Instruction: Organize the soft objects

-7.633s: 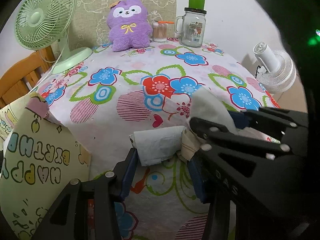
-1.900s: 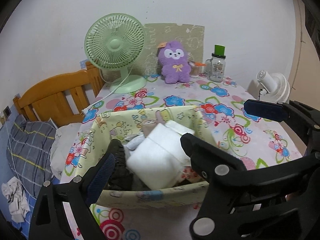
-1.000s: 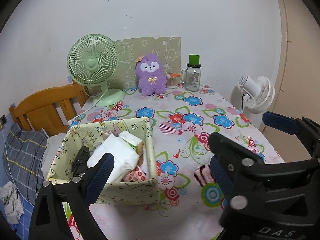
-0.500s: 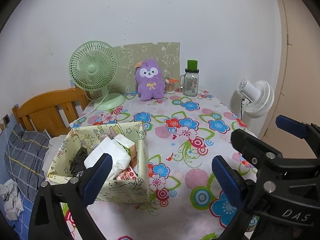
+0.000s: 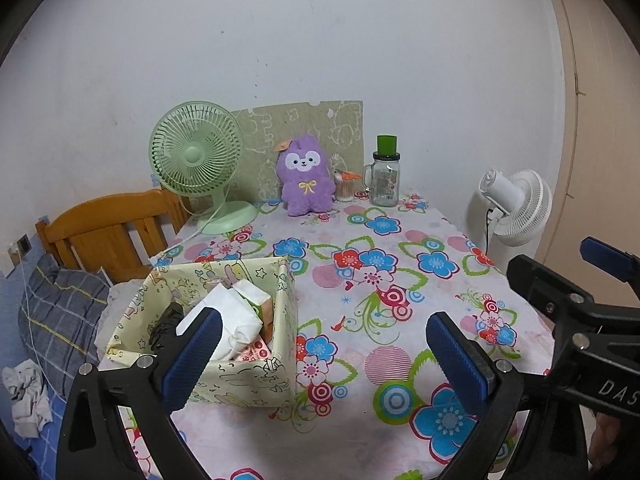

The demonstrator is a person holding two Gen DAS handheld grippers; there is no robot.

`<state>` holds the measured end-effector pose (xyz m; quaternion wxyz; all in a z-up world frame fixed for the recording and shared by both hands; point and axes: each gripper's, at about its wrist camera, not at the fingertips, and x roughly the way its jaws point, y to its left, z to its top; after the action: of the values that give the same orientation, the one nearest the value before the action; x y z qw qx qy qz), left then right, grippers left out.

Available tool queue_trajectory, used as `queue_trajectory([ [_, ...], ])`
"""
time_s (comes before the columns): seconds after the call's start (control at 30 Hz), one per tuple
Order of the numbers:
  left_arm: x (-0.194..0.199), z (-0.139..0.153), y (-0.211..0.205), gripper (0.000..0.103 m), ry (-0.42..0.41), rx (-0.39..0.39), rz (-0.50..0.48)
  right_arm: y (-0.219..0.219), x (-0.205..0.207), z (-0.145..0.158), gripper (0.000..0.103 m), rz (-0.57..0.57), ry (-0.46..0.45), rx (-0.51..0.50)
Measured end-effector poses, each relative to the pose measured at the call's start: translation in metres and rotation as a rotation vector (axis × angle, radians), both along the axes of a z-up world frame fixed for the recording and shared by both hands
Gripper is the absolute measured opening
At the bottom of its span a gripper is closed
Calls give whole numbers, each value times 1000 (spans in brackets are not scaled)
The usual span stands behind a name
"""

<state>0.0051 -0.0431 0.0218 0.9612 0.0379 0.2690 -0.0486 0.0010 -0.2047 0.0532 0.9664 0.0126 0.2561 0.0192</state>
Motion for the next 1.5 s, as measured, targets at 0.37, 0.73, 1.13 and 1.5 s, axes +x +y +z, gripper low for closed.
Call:
queue_trajectory([
  [0.37, -11, 7, 7, 103, -34, -19, 19, -12, -14, 3, 102, -40, -29, 11],
  [0.73, -23, 12, 8, 103, -76, -15, 32, -12, -23, 7, 103, -59, -56, 11],
  [1.13, -27, 15, 11, 103, -87, -16, 44, -10, -26, 10, 103, -63, -72, 1],
  [1.5, -27, 17, 13, 103, -84, -24, 50, -10, -26, 12, 103, -63, -72, 2],
])
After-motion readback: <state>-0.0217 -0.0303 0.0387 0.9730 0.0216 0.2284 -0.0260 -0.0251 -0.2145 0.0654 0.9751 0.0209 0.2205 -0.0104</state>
